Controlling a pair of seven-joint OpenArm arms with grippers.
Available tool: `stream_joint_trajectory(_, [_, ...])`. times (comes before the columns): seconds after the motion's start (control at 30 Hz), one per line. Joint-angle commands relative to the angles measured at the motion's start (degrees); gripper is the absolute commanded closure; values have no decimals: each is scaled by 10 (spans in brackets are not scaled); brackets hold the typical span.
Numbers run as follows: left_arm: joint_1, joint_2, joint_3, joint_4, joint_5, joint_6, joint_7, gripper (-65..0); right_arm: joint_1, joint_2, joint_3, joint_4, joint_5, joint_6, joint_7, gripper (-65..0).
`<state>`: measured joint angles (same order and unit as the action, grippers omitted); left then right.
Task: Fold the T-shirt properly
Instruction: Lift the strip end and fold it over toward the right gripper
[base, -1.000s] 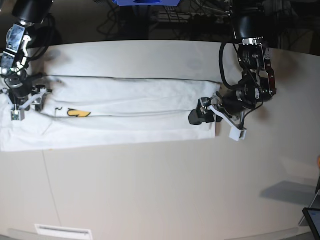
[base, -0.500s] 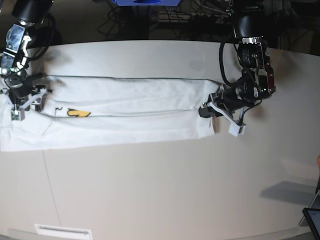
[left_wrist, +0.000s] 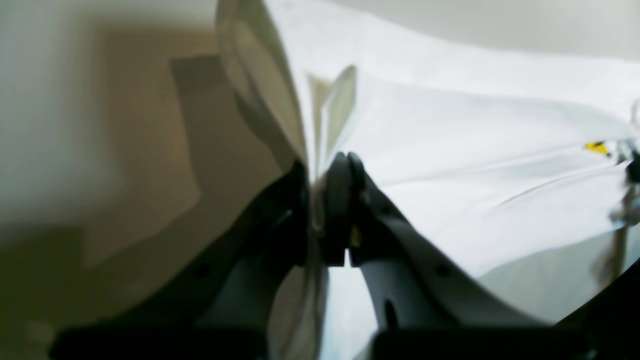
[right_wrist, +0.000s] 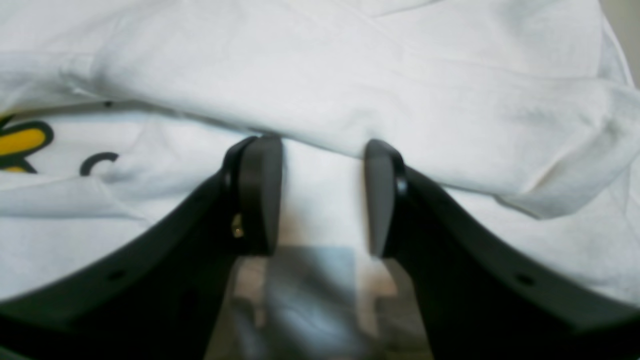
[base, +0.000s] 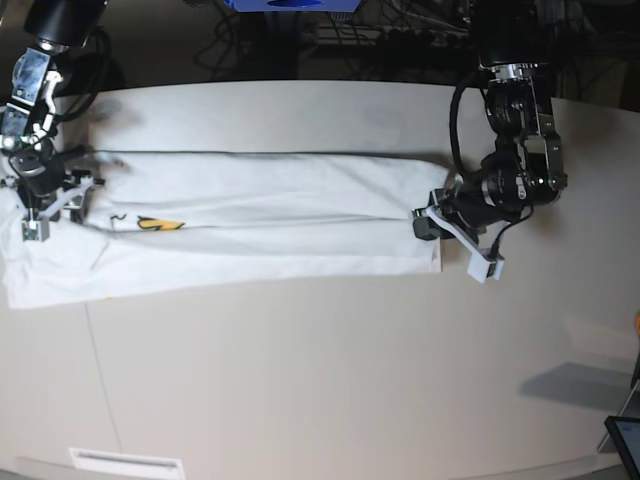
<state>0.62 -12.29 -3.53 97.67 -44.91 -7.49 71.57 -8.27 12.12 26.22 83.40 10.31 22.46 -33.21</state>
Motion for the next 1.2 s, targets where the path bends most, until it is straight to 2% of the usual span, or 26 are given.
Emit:
stream_joint_trajectory(0.0, [-13,-4,14,16,-9,-2,-8,0,-5,2,-2,-1,-22,0,-39,-264])
stream_joint_trajectory(0.2, [-18,7,49,41,-9,-1,-8,0,-5,3,-2,-1,-22,0,-39,-264])
stream_joint_trajectory(0.37, [-19,28,49,46,-9,-1,-7,0,-5,6,-46,0,-22,0,-39,-264])
stream_joint_trajectory(0.63, [-20,33,96,63,-9,-1,-6,0,-1,5,-51,-1,-22,-3,-39,-264])
stream_joint_trajectory(0.77, [-39,52,125,61,-9,-1,-6,0,-2,6,-51,-1,-22,-3,-39,-264])
stream_joint_trajectory(1.0, [-66,108,144,47,-9,-1,-6,0,-4,5,-51,-1,-22,-3,-39,-264])
stream_joint_trajectory(1.17, [-92,133,200,9,-9,-1,-8,0,-11,4,-51,-1,-22,-2,-39,-264])
